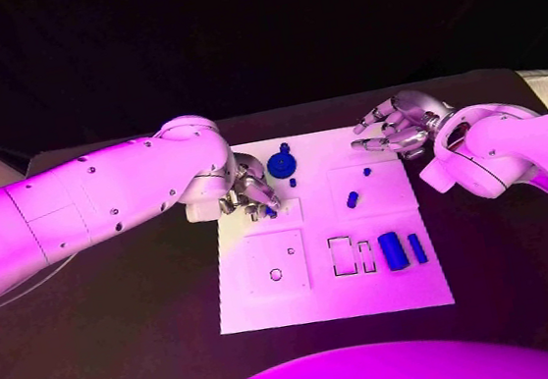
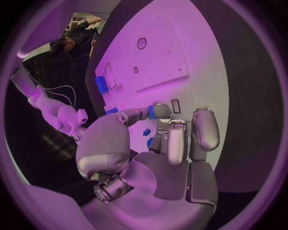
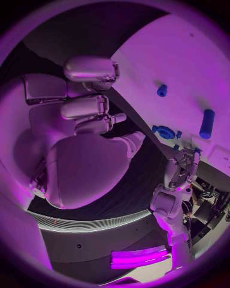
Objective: Assemble the parts on the task board
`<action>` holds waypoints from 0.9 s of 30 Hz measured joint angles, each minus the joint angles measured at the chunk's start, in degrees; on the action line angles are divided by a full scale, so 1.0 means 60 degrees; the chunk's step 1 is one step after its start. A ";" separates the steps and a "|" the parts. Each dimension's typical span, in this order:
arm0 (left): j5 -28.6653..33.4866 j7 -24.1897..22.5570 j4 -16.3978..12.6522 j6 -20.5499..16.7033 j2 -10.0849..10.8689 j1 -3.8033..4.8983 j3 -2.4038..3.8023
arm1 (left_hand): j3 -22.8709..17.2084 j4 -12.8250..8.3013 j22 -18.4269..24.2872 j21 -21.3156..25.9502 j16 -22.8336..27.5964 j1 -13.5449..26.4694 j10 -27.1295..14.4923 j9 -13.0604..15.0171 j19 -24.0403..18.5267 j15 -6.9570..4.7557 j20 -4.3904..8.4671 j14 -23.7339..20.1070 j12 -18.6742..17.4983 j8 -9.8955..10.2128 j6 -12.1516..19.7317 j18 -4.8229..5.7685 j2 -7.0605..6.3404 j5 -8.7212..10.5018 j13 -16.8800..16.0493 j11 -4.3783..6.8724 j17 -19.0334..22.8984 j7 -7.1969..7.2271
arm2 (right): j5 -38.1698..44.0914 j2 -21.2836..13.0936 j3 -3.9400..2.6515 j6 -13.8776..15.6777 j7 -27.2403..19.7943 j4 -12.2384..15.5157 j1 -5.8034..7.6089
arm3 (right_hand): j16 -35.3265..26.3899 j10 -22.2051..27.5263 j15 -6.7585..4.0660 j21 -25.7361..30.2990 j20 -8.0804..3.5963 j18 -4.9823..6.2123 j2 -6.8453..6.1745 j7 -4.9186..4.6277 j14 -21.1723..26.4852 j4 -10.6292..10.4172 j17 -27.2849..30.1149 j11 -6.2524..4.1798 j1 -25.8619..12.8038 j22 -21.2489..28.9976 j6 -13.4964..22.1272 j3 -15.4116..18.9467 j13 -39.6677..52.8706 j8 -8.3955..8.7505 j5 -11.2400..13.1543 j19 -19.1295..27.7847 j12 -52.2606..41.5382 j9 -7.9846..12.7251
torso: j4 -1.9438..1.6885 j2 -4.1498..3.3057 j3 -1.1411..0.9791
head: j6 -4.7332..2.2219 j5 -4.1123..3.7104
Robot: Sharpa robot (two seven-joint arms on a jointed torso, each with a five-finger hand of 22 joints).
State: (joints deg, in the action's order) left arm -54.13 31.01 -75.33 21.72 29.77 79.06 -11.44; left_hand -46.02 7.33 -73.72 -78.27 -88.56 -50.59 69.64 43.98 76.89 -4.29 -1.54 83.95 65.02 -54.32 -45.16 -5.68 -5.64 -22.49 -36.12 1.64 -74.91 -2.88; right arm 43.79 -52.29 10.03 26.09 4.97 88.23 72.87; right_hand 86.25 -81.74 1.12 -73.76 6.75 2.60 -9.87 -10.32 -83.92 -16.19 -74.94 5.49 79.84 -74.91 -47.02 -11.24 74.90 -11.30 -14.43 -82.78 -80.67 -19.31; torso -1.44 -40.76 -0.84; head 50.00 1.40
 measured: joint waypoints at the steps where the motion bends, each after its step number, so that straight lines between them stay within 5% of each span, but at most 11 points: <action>1: -0.0017 0.0000 -0.0012 0.0000 0.0003 -0.0003 0.0000 | 0.0000 0.0000 0.0000 0.0000 0.0000 0.0012 0.0000 0.0000 0.0000 0.0000 0.0000 0.0000 0.0000 0.0000 0.0000 0.0000 0.0012 0.0000 0.0000 0.0000 0.0000 0.0000 | 0.0000 0.0000 0.0000 -0.0001 -0.0001 0.0000 0.0000 | 0.0000 0.0000 0.0000 0.0000 0.0000 0.0000 0.0000 0.0000 0.0000 0.0000 0.0000 0.0000 0.0000 0.0000 0.0000 0.0000 0.0000 0.0000 0.0000 0.0000 0.0000 0.0000 | 0.0000 0.0000 0.0001 | 0.0000 -0.0005; 27: -0.0100 0.0008 -0.0081 -0.0005 0.0041 -0.0036 -0.0009 | 0.0001 -0.0001 -0.0013 -0.0038 -0.0038 0.0037 0.0000 0.0013 -0.0001 -0.0035 0.0000 0.0036 0.0000 0.0003 -0.0054 0.0000 0.0036 -0.0039 -0.0038 -0.0002 0.0000 0.0020 | 0.0007 -0.0002 0.0000 -0.0047 -0.0003 0.0002 -0.0003 | 0.0000 0.0000 0.0000 0.0000 0.0001 0.0000 0.0000 0.0000 0.0000 0.0000 0.0003 0.0000 0.0000 -0.0006 0.0000 0.0000 0.0000 0.0001 0.0000 -0.0001 0.0000 0.0000 | 0.0005 0.0003 0.0000 | 0.0001 0.0000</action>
State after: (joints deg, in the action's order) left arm -54.73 31.06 -75.82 21.69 30.01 78.84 -11.49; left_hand -46.01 7.32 -73.79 -78.49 -88.79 -50.37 69.64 44.05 76.89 -4.51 -1.54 84.16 65.02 -54.30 -45.48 -5.68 -5.42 -22.72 -36.35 1.63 -74.91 -2.76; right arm 43.83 -52.30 10.03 25.81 4.95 88.25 72.86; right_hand 86.25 -81.74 1.12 -73.76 6.75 2.61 -9.87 -10.32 -83.92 -16.19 -74.93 5.49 79.84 -74.95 -47.02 -11.24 74.90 -11.30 -14.43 -82.78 -80.67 -19.31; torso -1.41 -40.74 -0.84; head 50.01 1.40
